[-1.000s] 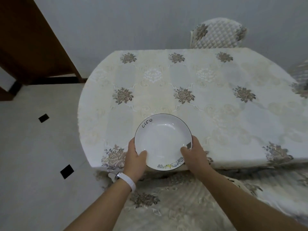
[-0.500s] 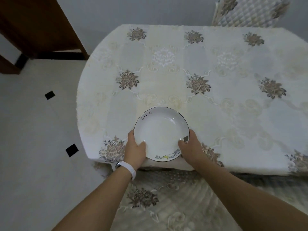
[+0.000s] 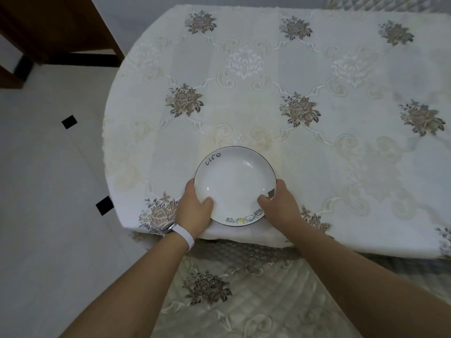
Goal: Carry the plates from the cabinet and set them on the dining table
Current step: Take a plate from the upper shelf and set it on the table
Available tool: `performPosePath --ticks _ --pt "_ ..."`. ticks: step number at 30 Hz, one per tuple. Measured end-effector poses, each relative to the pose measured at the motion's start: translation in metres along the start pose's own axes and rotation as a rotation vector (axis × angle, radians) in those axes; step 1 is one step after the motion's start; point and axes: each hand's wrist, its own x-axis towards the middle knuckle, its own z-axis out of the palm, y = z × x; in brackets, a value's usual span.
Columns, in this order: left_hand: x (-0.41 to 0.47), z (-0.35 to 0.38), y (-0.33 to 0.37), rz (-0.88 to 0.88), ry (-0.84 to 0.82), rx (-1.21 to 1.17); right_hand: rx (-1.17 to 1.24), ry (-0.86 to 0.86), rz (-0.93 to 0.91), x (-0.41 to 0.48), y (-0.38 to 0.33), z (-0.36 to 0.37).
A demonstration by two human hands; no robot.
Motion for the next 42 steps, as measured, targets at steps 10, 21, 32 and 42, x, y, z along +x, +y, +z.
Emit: performPosePath --ticks 10,21,32,42 --pt "0.001 -0.009 -0.004 -0.024 -0.005 -0.03 0.05 -0.014 0.021 -0.001 0.001 -0.004" --pt "-0.032 -0.05 0.005 0.18 0.019 0.028 -0.084 0.147 -0.202 -0.043 -0.003 -0.031" --pt "-0.065 -0.096 0.026 0.469 0.096 0.53 -0.538 0.268 -0.674 -0.091 -0.04 -0.064" --pt "-0.14 -0.122 0.039 0.455 0.272 0.683 -0.624 0.151 -0.984 -0.121 -0.067 -0.075"
